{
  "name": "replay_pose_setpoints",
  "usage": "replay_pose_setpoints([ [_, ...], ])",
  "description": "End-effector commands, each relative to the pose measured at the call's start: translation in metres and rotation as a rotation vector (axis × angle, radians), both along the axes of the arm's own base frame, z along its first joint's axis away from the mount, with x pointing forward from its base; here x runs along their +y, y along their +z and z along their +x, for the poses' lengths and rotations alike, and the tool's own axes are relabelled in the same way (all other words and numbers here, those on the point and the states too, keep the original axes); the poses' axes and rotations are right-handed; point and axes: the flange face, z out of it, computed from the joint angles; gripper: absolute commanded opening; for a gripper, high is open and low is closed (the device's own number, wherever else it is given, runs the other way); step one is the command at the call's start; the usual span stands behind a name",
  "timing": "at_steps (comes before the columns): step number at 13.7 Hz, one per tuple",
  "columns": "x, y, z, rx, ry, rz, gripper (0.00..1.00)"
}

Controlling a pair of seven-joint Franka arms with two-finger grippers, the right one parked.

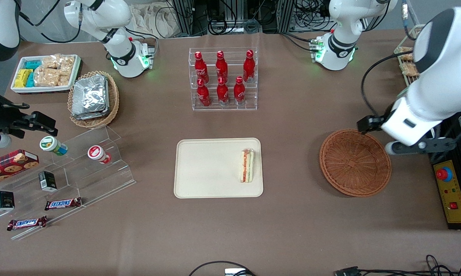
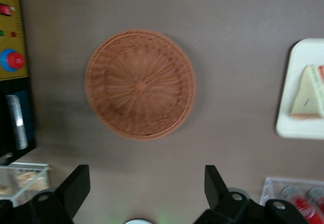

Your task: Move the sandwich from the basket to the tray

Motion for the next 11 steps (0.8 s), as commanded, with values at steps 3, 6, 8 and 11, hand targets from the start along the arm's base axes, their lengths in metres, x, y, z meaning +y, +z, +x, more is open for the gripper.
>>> replay_pose_setpoints([
  [3, 0.009, -0.008, -0.025, 0.074, -0.064, 0.033, 1.00],
  [6, 0.021, -0.010, -0.029, 0.081, -0.040, 0.032, 1.00],
  [8, 0.033, -0.009, -0.029, 0.085, -0.014, 0.007, 1.00],
  [11, 0.040, -0.005, -0.033, 0.085, 0.004, -0.013, 1.00],
])
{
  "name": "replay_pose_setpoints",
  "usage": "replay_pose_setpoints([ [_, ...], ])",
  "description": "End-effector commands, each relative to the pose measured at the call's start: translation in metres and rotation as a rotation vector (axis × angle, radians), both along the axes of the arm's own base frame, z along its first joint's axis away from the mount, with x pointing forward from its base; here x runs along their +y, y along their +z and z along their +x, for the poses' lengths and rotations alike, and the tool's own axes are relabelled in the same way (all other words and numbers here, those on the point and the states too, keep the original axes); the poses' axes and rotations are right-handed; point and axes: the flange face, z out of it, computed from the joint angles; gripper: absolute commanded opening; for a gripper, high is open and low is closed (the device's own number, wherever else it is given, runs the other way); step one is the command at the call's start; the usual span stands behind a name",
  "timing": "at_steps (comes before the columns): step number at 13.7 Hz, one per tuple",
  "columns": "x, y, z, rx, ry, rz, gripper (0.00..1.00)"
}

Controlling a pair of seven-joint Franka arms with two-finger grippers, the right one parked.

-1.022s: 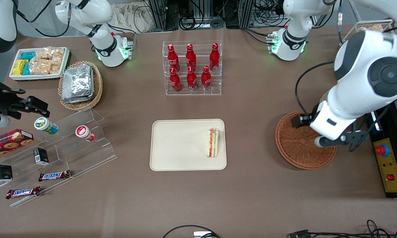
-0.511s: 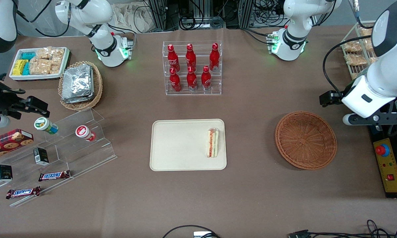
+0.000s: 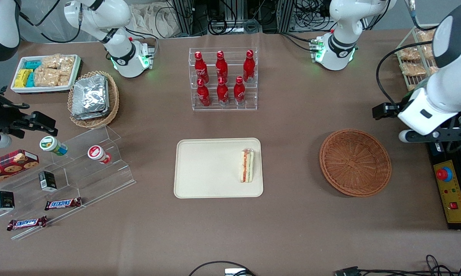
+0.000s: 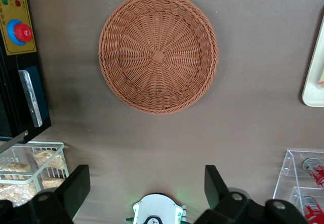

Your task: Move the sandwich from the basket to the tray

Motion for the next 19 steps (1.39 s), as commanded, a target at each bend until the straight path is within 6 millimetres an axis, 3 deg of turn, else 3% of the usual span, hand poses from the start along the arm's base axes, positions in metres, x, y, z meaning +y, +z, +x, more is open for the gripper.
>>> replay_pose_setpoints([
  [1, 0.002, 0.011, -0.016, -0.010, -0.002, -0.006, 1.00],
  [2, 0.015, 0.011, -0.014, -0.012, 0.024, -0.002, 1.00],
  [3, 0.009, 0.015, -0.017, -0.017, 0.019, -0.011, 1.00],
  [9, 0.040, 0.015, -0.026, -0.046, 0.034, -0.065, 1.00],
  [13, 0.043, 0.006, -0.040, -0.124, -0.001, -0.071, 1.00],
  [19, 0.049, 0.010, -0.031, -0.141, -0.078, -0.068, 1.00],
])
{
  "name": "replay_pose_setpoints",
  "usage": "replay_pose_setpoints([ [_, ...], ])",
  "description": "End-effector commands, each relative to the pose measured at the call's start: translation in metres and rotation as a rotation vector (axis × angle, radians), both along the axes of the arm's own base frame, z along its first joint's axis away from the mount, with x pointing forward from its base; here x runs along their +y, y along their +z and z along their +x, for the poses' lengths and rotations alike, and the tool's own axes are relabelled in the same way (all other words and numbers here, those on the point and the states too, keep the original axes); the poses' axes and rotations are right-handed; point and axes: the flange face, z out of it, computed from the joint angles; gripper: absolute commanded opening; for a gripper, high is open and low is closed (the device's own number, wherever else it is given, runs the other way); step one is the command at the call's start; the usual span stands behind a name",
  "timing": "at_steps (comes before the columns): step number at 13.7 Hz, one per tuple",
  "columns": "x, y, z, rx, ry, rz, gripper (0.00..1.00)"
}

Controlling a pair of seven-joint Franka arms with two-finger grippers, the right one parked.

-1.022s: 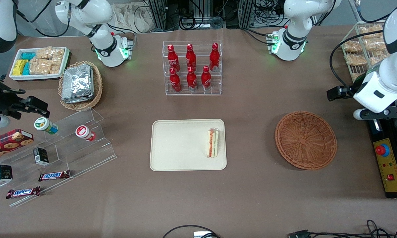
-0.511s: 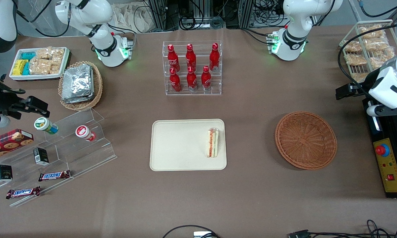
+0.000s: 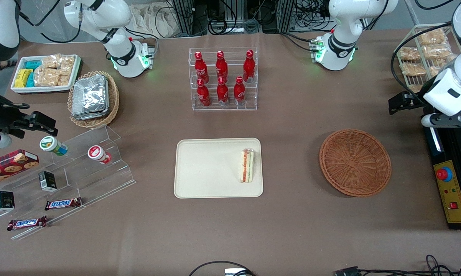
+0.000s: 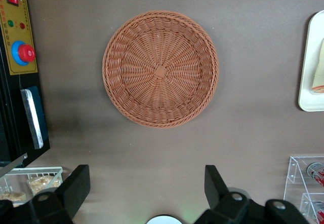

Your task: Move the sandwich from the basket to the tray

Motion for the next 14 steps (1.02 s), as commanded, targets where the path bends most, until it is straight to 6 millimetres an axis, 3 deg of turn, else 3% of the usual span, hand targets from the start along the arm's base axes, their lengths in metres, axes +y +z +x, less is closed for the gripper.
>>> replay_pose_setpoints([
  [1, 0.0055, 0.0050, -0.0021, -0.019, -0.027, 0.004, 1.00],
  [14, 0.0132, -0.0042, 0.0015, -0.005, -0.006, -0.011, 1.00],
])
